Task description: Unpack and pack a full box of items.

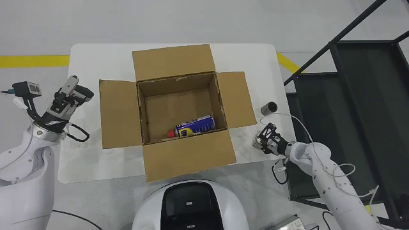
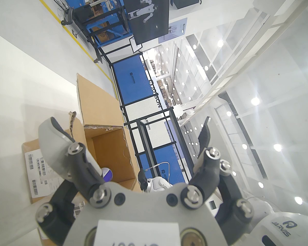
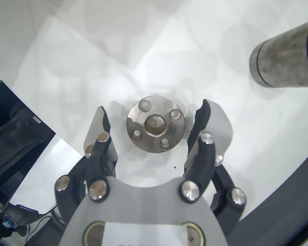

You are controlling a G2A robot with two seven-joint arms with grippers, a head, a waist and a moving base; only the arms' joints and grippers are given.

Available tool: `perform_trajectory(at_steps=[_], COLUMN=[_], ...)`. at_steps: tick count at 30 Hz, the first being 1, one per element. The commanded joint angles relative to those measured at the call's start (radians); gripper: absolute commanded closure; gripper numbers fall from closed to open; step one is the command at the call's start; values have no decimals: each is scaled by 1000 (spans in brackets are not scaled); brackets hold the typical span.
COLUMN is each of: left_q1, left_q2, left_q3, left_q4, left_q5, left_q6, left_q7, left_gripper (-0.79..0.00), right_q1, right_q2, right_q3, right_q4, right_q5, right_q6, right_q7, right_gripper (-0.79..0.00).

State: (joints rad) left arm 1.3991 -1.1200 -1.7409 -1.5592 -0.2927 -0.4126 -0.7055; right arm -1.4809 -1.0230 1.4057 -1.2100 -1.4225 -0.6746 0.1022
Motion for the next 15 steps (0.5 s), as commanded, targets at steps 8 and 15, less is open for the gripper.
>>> perform_trajectory(at_steps=[8, 15], left_q1=[0, 0], left_q2=[0, 0], left_q3=[0, 0], left_q4=[0, 0], left_q5=[0, 0], left_q6=[0, 0], left_q7=[0, 0], left_gripper=[-785, -785], right_q1=[-36, -100], right_q2=[4, 16], right_q3=[13, 63], right_q4=[-35, -130], right_q5=[-30, -39], right_q6=[75, 97], right_q7=[-38, -58], right_gripper=[0, 0])
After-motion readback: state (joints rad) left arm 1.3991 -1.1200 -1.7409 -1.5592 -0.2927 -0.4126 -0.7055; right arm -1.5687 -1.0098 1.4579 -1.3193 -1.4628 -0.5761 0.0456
